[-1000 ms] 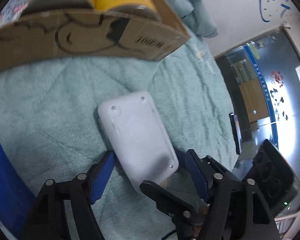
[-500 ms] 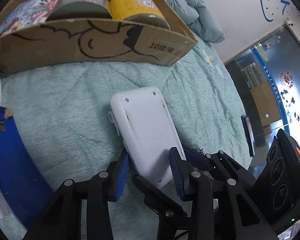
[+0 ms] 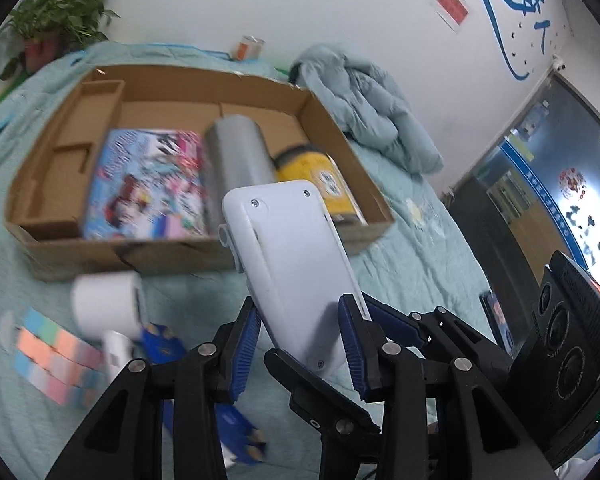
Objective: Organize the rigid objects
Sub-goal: 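Carry the white case into the box onto the game box and release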
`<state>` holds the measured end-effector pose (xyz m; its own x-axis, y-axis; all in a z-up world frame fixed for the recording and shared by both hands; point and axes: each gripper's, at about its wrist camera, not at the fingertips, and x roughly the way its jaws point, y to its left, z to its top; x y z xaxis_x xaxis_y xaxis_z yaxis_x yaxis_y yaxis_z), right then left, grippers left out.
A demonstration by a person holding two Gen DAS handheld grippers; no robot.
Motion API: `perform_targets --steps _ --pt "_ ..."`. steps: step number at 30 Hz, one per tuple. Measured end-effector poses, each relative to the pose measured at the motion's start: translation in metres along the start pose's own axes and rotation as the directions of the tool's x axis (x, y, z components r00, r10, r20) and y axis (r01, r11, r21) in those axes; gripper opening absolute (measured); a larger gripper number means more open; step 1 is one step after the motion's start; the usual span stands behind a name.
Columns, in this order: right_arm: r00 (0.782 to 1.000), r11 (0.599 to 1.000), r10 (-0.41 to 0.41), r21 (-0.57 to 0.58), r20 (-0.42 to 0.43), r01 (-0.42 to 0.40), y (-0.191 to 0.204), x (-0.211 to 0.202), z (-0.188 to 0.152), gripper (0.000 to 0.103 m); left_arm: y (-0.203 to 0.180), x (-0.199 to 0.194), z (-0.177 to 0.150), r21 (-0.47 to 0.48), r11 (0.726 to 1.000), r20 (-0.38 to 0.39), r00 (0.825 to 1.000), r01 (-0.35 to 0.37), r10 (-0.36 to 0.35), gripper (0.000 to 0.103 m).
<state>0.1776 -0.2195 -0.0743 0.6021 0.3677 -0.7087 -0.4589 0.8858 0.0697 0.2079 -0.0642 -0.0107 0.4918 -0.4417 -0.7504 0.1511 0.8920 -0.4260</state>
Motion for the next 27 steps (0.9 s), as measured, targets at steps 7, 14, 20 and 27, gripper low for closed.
perform_targets --steps 7,14,20,27 --pt "0.997 0.997 0.071 -0.017 -0.013 -0.071 0.028 0.039 0.037 0.065 0.062 -0.023 0.037 -0.050 0.998 0.011 1.000 -0.028 0.029 0.035" --pt "0.994 0.996 0.089 0.026 -0.059 -0.087 0.038 0.075 0.068 0.065 0.105 -0.009 0.076 -0.066 0.997 -0.014 1.000 -0.027 0.026 0.034" --pt "0.984 0.989 0.128 0.095 -0.126 -0.116 0.035 0.111 0.082 0.065 0.147 0.018 0.100 -0.130 0.991 -0.075 0.997 0.009 -0.019 0.030" --pt "0.963 0.986 0.139 0.124 -0.232 -0.113 0.041 0.147 0.082 0.068 0.176 0.040 0.106 -0.134 0.991 -0.126 0.992 -0.032 0.015 0.028"
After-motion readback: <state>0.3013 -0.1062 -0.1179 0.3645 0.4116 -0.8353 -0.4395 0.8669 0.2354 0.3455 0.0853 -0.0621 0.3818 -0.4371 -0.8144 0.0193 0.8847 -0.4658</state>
